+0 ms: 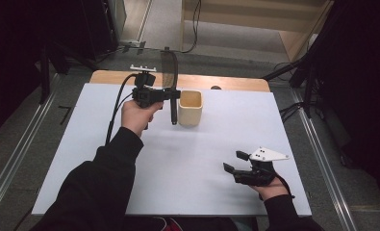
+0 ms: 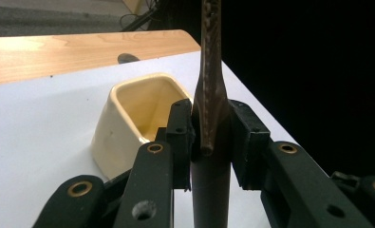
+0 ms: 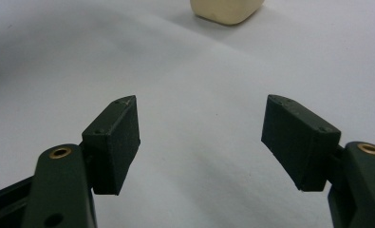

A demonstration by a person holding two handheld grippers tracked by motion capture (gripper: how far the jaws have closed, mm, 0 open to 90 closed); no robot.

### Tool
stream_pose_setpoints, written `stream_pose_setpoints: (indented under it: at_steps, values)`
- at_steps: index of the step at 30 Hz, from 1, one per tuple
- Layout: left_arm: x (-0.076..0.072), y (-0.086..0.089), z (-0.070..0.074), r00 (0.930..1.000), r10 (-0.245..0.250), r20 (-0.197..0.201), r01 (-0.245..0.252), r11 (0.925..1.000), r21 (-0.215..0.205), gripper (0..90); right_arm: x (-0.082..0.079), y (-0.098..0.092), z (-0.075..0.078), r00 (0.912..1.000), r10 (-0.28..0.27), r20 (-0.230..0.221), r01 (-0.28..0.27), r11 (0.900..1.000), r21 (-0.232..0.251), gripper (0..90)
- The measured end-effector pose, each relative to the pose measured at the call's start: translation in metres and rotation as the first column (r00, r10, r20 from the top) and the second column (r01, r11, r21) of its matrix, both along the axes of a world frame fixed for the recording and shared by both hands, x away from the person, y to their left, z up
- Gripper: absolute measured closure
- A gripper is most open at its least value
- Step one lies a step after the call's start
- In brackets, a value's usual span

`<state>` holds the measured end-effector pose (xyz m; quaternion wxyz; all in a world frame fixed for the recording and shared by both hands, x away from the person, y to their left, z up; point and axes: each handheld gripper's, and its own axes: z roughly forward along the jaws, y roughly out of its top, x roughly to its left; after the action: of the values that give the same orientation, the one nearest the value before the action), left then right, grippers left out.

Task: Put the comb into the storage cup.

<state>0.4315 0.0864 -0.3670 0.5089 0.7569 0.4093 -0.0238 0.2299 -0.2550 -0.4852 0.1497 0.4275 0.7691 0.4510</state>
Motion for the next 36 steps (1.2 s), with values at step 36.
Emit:
stream_pose_setpoints:
  at_steps: [36]
  values:
    - [0.055,-0.034,0.024,0.9971,0.034,0.068,-0.034,0.9994,-0.001,72.5,0.001,0.000,0.002,0.9999,0.013,0.005,-0.013,1.000,0.020,26.8]
